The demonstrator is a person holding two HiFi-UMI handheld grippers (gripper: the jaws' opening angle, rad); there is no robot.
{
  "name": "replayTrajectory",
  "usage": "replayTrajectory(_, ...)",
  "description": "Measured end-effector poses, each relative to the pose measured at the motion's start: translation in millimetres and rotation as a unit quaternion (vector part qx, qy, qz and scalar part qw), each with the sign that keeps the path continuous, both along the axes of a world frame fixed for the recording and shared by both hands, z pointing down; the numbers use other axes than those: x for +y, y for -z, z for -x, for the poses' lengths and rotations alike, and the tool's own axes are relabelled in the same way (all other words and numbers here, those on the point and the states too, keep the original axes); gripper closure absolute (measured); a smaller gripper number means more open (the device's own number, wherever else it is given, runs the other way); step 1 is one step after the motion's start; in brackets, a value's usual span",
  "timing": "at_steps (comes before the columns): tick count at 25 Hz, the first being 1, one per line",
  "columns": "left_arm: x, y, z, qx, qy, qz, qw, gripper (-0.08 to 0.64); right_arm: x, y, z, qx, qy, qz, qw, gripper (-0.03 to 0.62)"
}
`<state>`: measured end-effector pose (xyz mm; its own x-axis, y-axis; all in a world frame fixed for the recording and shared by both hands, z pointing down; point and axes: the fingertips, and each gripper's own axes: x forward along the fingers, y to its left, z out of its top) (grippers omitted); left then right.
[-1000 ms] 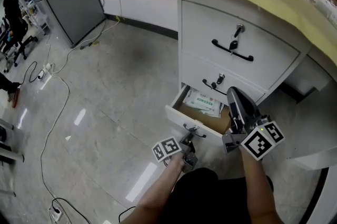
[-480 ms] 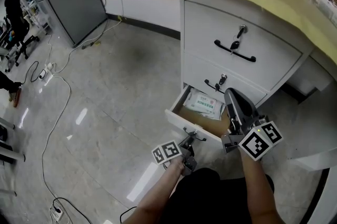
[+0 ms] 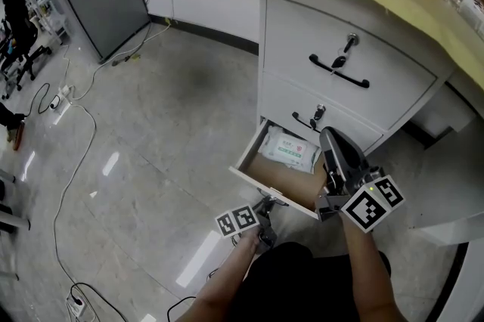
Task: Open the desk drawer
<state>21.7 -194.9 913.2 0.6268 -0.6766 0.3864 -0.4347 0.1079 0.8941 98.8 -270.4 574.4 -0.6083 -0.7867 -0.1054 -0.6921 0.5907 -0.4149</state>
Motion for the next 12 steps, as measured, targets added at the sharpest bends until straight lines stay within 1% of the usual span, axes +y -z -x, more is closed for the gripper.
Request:
replayTrajectory(3, 1.6, 4.0, 2.4, -0.061, -0.032, -0.021, 0.9974, 0.49, 0.2, -0.7, 6.9, 0.0, 0.006, -0.001, 1.0, 0.578)
replayTrajectory(5, 2.7, 8.3, 9.7, -0.112, -0.051, -0.035, 0.9918, 0.466, -1.5, -2.0, 13.3, -0.003, 0.013, 0.002, 1.0, 0.578)
replayTrajectory(6, 3.9, 11.0, 14.7, -0.141, -0.057, -0.042, 0.9875, 0.465, -2.7, -3.2, 16.3, -0.005, 0.016, 0.005, 1.0, 0.578)
replayTrajectory(8, 7.1, 17.9, 25.9, -0.197, -0.067, -0.058, 0.9763, 0.466, -5.1, -7.8, 22.7, -0.002, 0.025, 0.011, 1.0, 0.578)
replayTrajectory(10, 8.2, 29.7, 39.1, -0.243, -0.061, -0.079, 0.9647, 0.475, -8.4, -15.0, 30.8, 0.019, 0.038, 0.014, 0.999, 0.578)
replayTrajectory(11, 7.7, 38.9, 45.7, -0.26, -0.053, -0.092, 0.9598, 0.511, -10.1, -18.6, 34.7, 0.034, 0.044, 0.015, 0.998, 0.578)
replayTrajectory(12, 6.8, 50.2, 51.4, -0.274, -0.043, -0.106, 0.955, 0.524, -11.4, -21.1, 38.1, 0.05, 0.05, 0.016, 0.997, 0.578)
